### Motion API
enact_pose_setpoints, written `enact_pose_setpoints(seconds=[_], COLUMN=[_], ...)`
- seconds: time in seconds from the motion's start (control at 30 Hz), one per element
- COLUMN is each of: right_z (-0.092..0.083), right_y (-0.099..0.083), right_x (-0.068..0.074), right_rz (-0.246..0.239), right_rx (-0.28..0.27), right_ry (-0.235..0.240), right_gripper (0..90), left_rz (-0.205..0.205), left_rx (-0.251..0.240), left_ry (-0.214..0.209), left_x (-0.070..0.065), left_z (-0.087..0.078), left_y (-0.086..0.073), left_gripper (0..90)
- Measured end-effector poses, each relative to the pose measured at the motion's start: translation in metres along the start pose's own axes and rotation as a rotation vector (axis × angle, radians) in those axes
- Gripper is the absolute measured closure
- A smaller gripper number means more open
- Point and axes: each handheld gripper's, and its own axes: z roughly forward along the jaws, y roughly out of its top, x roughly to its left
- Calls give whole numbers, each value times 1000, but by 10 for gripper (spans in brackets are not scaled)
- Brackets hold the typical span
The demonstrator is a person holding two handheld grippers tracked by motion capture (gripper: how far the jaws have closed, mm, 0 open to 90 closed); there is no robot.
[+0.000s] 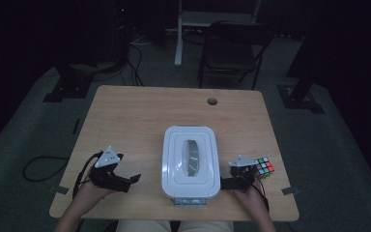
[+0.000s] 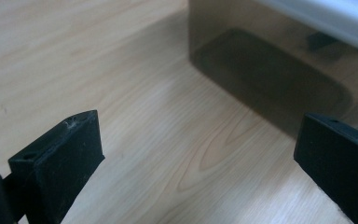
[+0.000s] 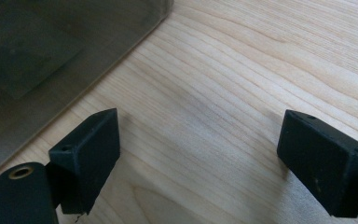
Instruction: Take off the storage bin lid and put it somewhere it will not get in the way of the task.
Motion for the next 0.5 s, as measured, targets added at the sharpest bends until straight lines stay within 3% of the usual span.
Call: enact_pose_setpoints(seconds=[0.37,0.5], right_z=[0,0], right_y=[0,0], right_x=[0,0], right_rz=[0,0], right_rx=[0,0], right_ry=[0,0], right_gripper=[129,129], left_rz=[44,82], left_rx=[-55,-63], left_ry=[-89,-110], left_x=[-20,-30], left_z=[-2,1], left_y=[33,45], left_gripper=[18,18])
